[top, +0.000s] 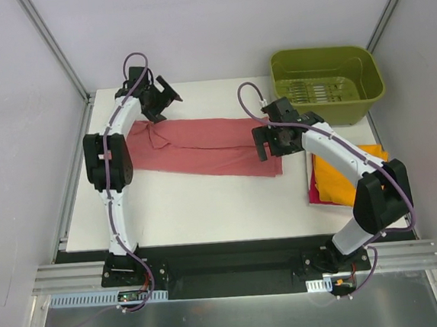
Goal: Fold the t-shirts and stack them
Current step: Fold the other side of the tshirt into a rectangle
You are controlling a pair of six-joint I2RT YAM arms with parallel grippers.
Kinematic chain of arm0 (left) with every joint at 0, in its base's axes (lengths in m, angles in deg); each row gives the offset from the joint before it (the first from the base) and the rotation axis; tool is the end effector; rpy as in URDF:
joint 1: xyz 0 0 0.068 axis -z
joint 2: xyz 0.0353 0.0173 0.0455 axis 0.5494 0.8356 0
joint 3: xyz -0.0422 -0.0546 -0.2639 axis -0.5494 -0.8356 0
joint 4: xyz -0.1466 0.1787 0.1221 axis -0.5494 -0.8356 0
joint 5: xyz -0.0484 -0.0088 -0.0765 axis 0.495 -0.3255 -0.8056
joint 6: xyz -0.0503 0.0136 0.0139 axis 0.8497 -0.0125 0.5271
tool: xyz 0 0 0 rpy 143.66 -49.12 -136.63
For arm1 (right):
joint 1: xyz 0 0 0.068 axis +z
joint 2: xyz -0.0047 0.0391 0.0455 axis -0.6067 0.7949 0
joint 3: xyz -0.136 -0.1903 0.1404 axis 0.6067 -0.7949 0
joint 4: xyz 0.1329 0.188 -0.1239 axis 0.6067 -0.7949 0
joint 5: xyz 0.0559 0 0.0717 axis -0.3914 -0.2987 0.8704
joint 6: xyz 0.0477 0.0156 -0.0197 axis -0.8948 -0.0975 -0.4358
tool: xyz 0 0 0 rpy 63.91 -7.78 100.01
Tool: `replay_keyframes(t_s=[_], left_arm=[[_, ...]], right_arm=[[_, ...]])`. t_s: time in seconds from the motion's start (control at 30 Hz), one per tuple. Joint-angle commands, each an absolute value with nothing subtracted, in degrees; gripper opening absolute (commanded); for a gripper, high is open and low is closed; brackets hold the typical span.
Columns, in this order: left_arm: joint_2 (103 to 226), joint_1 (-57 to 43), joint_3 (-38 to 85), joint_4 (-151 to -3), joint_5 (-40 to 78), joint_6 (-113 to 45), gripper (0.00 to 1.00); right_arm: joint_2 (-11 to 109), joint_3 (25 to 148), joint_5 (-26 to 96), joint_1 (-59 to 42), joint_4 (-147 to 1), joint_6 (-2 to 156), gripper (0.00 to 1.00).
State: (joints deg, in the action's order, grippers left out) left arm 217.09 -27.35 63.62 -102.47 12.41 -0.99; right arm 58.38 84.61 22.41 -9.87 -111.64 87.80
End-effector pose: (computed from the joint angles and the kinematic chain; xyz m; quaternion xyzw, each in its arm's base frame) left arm 0.5151 -0.0632 0.2410 -0.2461 0.8647 -0.2856 0.3319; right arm 0.2992 0.1520 0.2728 -0.2452 0.9231 0.0163 0.2957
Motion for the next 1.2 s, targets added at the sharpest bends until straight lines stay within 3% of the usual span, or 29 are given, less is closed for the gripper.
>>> replay_keyframes(t_s=[0.0, 0.27, 0.37, 0.47, 0.67, 0.87, 0.97, 1.03, 1.17], left_arm=[[205.9, -27.2, 52.4, -103.8, 19.0, -4.7, 0.99], [195.7, -28.7, 34.2, -103.7, 25.1, -5.8, 0.99], [196.4, -29.8, 33.4, -103.8, 25.0, -6.2, 0.86], [198.1, -30.9, 33.1, -103.9, 25.0, -5.8, 0.66], [202.5, -31.5, 37.2, -104.0, 21.3, -6.4, 0.42], [203.7, -31.5, 36.7, -104.5, 23.0, -6.0, 0.38], [204.1, -31.5, 36.6, -104.5, 22.9, -5.7, 0.26], [204.4, -31.5, 36.8, -104.5, 21.6, -5.4, 0.12], [204.1, -31.4, 37.9, -104.5, 21.3, -4.4, 0.10]], right_arm=[[55.2, 82.8, 23.7, -9.1, -110.0, 88.6, 1.00], [55.1, 81.7, 22.1, -6.2, -110.2, 89.0, 1.00], [55.6, 81.6, 21.8, -5.9, -110.3, 88.3, 1.00], [55.5, 81.2, 20.9, -5.6, -110.6, 87.7, 0.99], [55.0, 80.8, 19.2, -5.5, -111.4, 87.2, 0.99], [54.7, 80.2, 17.8, -5.5, -111.8, 86.8, 1.00], [54.4, 79.8, 17.0, -5.5, -112.1, 86.5, 0.99], [53.9, 79.6, 16.5, -5.6, -112.1, 86.4, 1.00], [52.5, 78.7, 15.9, -5.6, -112.4, 85.8, 1.00]])
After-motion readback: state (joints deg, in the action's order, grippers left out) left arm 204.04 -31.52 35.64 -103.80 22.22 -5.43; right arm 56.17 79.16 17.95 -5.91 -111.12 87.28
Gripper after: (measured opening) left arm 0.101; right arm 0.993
